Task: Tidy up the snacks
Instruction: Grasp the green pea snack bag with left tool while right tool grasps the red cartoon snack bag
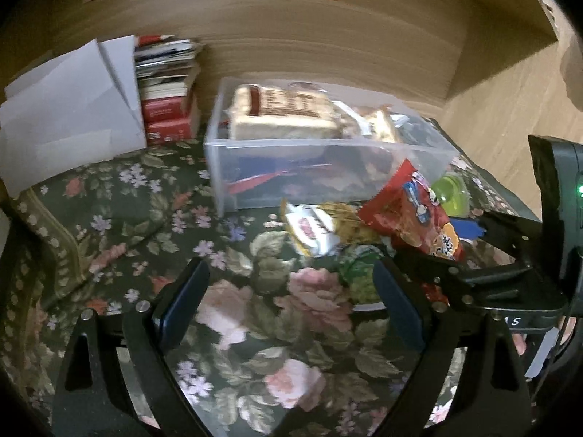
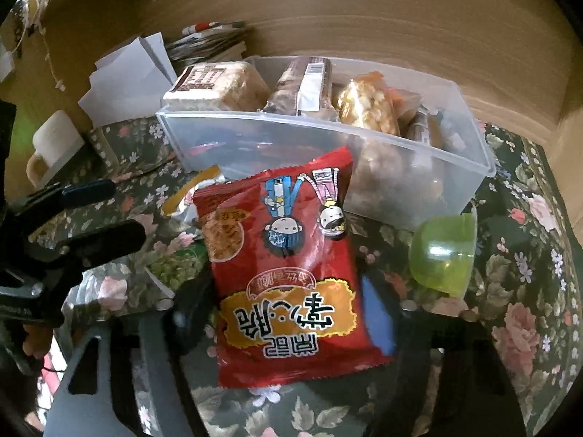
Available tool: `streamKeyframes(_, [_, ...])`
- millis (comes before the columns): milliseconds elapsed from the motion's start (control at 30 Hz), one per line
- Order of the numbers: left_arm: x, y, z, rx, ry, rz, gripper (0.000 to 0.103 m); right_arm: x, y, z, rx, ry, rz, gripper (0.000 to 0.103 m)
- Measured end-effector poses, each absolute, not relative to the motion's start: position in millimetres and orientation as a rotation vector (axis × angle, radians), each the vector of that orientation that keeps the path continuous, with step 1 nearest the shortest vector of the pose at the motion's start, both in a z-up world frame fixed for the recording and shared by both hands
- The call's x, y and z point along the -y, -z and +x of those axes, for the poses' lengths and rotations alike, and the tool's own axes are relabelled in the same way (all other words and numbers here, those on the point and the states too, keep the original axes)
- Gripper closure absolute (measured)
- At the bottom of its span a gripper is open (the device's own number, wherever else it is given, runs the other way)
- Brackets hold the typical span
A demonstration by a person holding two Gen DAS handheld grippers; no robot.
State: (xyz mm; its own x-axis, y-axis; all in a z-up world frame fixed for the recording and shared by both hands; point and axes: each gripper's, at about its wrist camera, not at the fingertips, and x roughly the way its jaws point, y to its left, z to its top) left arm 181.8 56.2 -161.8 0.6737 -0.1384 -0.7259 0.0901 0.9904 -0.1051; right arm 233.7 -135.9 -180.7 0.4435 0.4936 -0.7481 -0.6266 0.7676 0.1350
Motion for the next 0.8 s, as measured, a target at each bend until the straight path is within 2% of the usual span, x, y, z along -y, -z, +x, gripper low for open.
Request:
streamKeyframes(433, [-4,187,199,-0.906,0.218,-0.017,0.034,190,156,223,-0.788,-0.630,-0.090,0.037])
streamKeyframes(667, [10,197,202,-0.913,0.205,0.024,0.067,196,157,219,-0.780,-0.634,-0.085,0.037])
streamKeyframes(800, [7,192,193,-0.896,0.201,0.015,0.069,199,156,218,-0.776,-0.637,-0.077,0.037])
